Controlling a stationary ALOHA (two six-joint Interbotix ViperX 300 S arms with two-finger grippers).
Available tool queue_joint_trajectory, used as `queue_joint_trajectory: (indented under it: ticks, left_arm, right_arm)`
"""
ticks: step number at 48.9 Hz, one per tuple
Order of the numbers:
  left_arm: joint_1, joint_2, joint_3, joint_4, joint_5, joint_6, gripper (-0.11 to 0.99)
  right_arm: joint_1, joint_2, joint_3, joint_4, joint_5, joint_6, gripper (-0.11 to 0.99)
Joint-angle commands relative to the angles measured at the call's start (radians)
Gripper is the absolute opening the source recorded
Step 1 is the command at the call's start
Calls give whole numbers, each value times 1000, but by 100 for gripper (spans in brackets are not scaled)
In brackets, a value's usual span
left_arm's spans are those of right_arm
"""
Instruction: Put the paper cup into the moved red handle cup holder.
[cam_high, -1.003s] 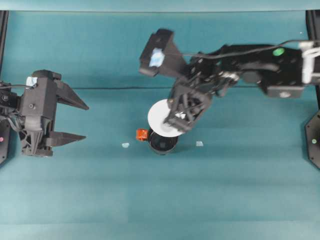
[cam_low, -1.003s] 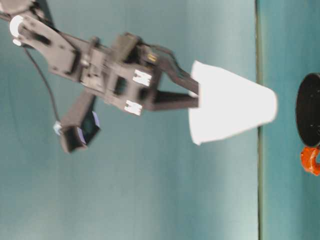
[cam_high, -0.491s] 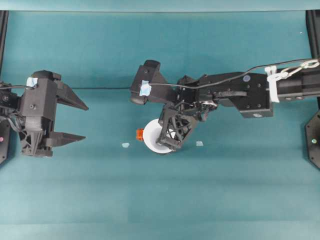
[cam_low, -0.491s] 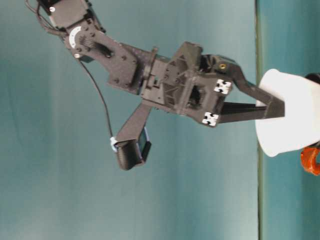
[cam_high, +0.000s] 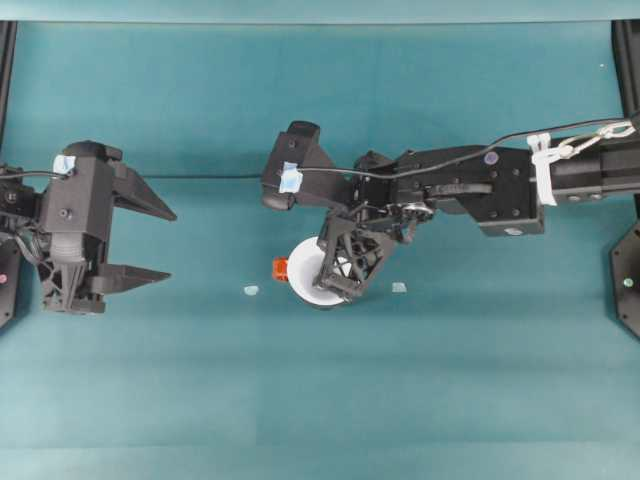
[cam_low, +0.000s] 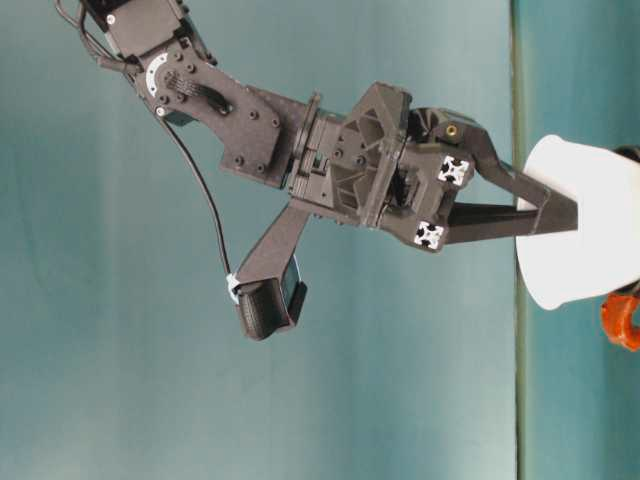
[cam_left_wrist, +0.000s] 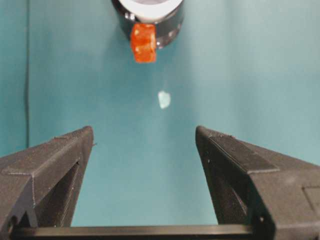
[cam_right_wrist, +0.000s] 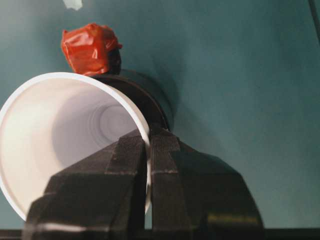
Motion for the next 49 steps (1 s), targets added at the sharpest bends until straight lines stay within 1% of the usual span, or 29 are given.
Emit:
queue_joint_trajectory:
  ticks: [1, 4, 6, 9, 12, 15, 18, 19, 22, 25, 26, 27, 28, 31, 34, 38, 45, 49]
  left_arm:
    - [0, -3, -11, 0, -6, -3, 85]
    - [-2, -3, -11, 0, -8, -5, 85]
    - [0, -2, -11, 0, -9, -9, 85]
    - [0, 0, -11, 0, -11, -26, 85]
    - [0, 0, -11, 0, -11, -40, 85]
    - [0, 2, -9, 0, -9, -46, 85]
    - [0, 2, -8, 0, -11, -46, 85]
    - [0, 2, -8, 0, -11, -46, 85]
    - [0, 0, -8, 0, -11, -46, 85]
    - [0, 2, -8, 0, -11, -46, 85]
    - [0, 2, -8, 0, -11, -46, 85]
    - [0, 0, -8, 0, -11, -46, 85]
    - [-2, 2, -8, 0, -11, -46, 85]
    - [0, 0, -9, 0, -9, -46, 85]
    - [0, 0, -8, 0, -9, -46, 85]
    - [0, 0, -6, 0, -11, -46, 85]
    - [-2, -3, -3, 0, -9, -46, 85]
    - [-2, -6, -2, 0, -8, -46, 85]
  right_arm:
    - [3, -6, -12, 5, -2, -3, -10]
    - [6, -6, -15, 12, -3, -3, -8]
    - [5, -6, -20, 20, -3, -5, -6]
    - [6, -6, -25, 21, -5, -5, 0]
    - [6, -6, -26, 21, -5, -3, 9]
    - [5, -6, -28, 21, -6, -3, 23]
    - [8, -6, -28, 17, -11, -6, 41]
    - [11, -8, -28, 14, -12, -8, 47]
    - [18, -9, -28, -3, -25, -14, 66]
    - [21, -11, -28, -6, -38, -31, 83]
    - [21, -11, -28, -8, -41, -35, 87]
    - [21, -12, -28, -6, -41, -38, 91]
    - [21, -12, -28, -8, -43, -38, 92]
    - [20, -15, -28, -6, -43, -43, 91]
    - [20, -20, -28, -8, -41, -46, 92]
    - [17, -37, -29, -14, -41, -49, 92]
    - [12, -109, -29, -17, -40, -51, 92]
    - [11, -167, -29, -23, -41, -54, 92]
